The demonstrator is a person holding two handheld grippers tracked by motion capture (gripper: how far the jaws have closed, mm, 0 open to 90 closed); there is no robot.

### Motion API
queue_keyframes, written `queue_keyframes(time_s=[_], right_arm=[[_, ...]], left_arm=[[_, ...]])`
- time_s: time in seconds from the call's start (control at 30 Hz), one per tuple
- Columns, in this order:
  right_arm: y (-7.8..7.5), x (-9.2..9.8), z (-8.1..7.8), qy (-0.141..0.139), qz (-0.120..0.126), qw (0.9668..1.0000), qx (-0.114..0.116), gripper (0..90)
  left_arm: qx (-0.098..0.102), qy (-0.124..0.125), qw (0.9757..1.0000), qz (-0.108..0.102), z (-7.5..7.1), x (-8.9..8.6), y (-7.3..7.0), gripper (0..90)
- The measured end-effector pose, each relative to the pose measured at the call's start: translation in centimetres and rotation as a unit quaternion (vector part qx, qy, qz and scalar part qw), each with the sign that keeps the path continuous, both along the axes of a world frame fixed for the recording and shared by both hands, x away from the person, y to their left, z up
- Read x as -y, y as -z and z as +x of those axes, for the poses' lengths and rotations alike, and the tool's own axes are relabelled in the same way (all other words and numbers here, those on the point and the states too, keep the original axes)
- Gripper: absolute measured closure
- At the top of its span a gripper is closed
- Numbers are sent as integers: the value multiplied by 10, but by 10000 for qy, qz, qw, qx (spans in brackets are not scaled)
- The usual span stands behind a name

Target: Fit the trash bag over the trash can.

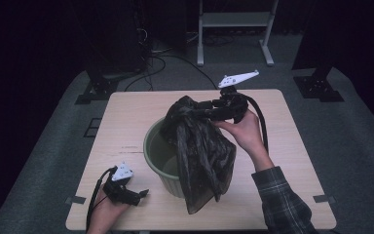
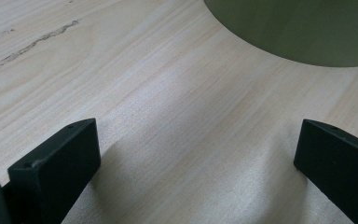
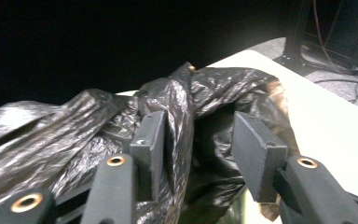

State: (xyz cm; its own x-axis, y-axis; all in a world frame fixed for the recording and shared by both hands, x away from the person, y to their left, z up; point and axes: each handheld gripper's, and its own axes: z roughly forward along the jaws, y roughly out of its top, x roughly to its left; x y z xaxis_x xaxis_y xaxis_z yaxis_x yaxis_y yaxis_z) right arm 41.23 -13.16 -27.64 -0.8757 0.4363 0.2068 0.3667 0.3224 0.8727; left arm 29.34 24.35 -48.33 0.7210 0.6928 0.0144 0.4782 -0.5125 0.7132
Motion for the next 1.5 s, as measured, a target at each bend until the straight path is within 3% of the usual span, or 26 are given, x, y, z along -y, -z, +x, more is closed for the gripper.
queue_keyframes(time_s=[0.13,0.17,0.37,0.5,0.6,0.63,0.67,0.73,0.83,0.93,1.13,1.37,1.43,1.5], right_arm=[[6,-2,9,60,-33,9999,-83,503],[10,-5,13,120,-141,9998,-117,499],[12,-12,27,252,-203,9995,-33,412],[14,-17,33,234,-286,9993,-85,438],[21,-21,38,165,-391,9988,-241,518],[23,-22,38,114,-405,9986,-318,611],[23,-22,38,114,-405,9986,-318,611],[22,-21,36,75,-406,9989,-202,773],[19,-21,32,86,-410,9991,-87,798],[14,-22,24,-127,-467,9987,-133,882],[18,-23,11,-455,-592,9967,-322,887],[20,-34,0,-749,-928,9919,-440,888],[23,-46,-5,-1035,-1121,9870,-500,883],[23,-49,-8,-1187,-1139,9848,-558,860]], left_arm=[[0,1,10000,1,0,0,0,0],[0,1,10000,0,0,0,0,0],[0,0,10000,1,0,0,0,0],[0,0,10000,-1,0,0,0,0],[0,0,10000,-1,0,0,0,0],[0,0,10000,0,0,0,0,0],[0,0,10000,0,0,0,0,0],[1,0,10000,0,0,0,0,0],[1,0,10000,0,0,0,0,0],[2,2,10000,2,0,0,0,0],[-6,-2,10000,-5,0,0,0,0],[-5,-8,10000,-5,0,0,0,0],[-9,-7,10000,-10,0,0,0,0],[-9,-7,10000,-10,0,0,0,0]])
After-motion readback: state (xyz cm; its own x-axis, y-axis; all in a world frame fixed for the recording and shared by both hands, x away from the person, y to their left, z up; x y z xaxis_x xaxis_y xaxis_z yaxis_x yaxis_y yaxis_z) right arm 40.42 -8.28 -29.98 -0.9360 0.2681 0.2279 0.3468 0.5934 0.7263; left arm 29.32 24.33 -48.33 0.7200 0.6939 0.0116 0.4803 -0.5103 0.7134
